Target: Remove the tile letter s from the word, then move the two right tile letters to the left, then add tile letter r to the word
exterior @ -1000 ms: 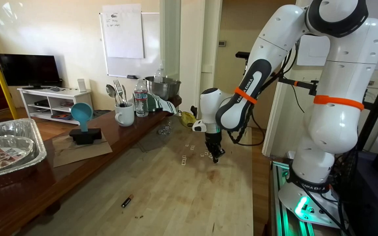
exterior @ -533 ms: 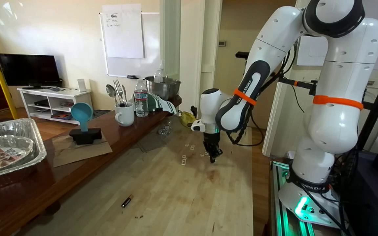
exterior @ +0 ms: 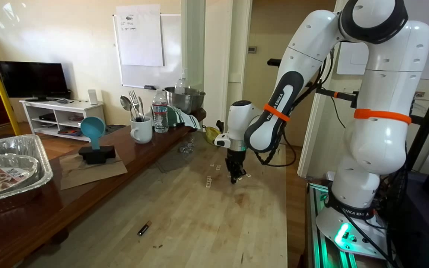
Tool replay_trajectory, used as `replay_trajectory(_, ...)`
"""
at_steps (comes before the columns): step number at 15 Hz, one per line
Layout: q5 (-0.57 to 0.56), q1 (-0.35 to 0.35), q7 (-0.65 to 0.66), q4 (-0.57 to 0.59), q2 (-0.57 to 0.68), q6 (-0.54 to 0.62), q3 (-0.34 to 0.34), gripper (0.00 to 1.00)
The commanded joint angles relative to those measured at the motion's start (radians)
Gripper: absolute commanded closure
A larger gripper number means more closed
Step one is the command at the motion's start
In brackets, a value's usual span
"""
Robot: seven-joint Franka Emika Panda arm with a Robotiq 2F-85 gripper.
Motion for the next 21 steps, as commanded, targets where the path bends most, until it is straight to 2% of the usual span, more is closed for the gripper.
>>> replay_trajectory(1,0.049,-0.007,-0.034,0.001,0.059,0.074,0.006,1.00)
replay_trajectory(5,0.149,-0.009,-0.076,0.000,0.077,0.107,0.019,1.00)
replay_trajectory(10,0.282,-0.009,-0.109,0.000,0.037,0.123,0.045,1.00)
replay_trajectory(14,0.283,-0.010,-0.092,0.002,0.027,0.112,0.047,1.00)
replay_trajectory(21,0.162,-0.020,-0.047,0.003,0.022,0.093,0.013,1.00)
